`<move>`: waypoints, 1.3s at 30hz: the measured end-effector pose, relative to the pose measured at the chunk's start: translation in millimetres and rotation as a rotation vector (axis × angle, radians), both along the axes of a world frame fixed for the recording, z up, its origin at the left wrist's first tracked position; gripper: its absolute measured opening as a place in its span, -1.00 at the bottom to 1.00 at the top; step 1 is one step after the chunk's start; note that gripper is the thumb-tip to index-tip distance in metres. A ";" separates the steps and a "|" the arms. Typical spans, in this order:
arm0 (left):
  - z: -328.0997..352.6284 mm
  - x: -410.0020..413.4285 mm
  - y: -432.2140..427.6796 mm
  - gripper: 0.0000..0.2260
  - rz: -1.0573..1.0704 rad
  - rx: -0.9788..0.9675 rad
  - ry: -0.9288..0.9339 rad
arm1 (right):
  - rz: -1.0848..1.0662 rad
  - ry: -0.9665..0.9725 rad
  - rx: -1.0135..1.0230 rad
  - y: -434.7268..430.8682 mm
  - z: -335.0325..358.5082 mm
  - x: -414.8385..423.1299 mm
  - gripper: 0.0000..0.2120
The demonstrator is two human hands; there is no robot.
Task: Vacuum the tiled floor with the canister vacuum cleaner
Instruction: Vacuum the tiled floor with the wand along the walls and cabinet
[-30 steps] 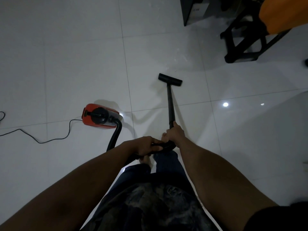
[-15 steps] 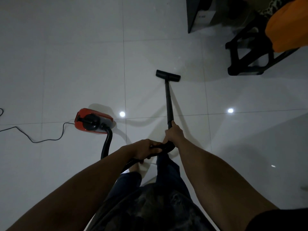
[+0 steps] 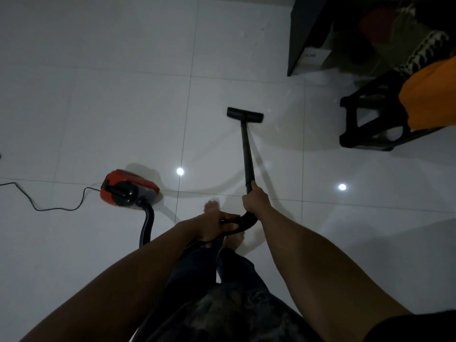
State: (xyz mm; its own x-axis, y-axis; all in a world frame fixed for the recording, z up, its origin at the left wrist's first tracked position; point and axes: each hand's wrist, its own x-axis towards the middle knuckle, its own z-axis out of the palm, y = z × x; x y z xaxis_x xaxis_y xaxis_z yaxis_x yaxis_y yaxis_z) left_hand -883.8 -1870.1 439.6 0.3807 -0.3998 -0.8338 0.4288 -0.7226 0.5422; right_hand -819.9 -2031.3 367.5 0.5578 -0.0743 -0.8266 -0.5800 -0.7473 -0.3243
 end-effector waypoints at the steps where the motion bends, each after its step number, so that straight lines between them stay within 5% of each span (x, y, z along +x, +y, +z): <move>1: 1.3 11.8 0.9 -0.53 -0.003 0.007 -0.002 | 0.010 -0.003 0.000 2.1 -0.1 11.5 -0.33; 10: -48.6 118.3 24.4 -0.36 -0.046 0.060 -0.077 | 0.029 0.017 -0.036 23.3 2.1 132.5 -0.34; 22: -3.0 279.6 78.2 -0.58 0.069 -0.126 -0.047 | -0.004 0.055 -0.046 76.6 13.0 290.4 -0.31; 30: 12.2 372.7 102.0 -0.58 0.089 -0.122 -0.067 | -0.075 0.025 -0.022 107.1 13.6 380.4 -0.46; 39: 3.9 489.7 114.5 -0.57 0.125 -0.073 -0.012 | -0.141 0.095 -0.013 126.6 3.1 495.5 -0.36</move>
State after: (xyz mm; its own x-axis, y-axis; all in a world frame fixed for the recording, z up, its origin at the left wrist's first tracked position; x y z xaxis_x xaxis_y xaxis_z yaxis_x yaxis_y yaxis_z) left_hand -394.1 -1755.6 443.5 0.4412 -0.4075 -0.7995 0.5064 -0.6225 0.5968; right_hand -324.5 -1904.7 370.6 0.4600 -0.1578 -0.8738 -0.7074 -0.6598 -0.2533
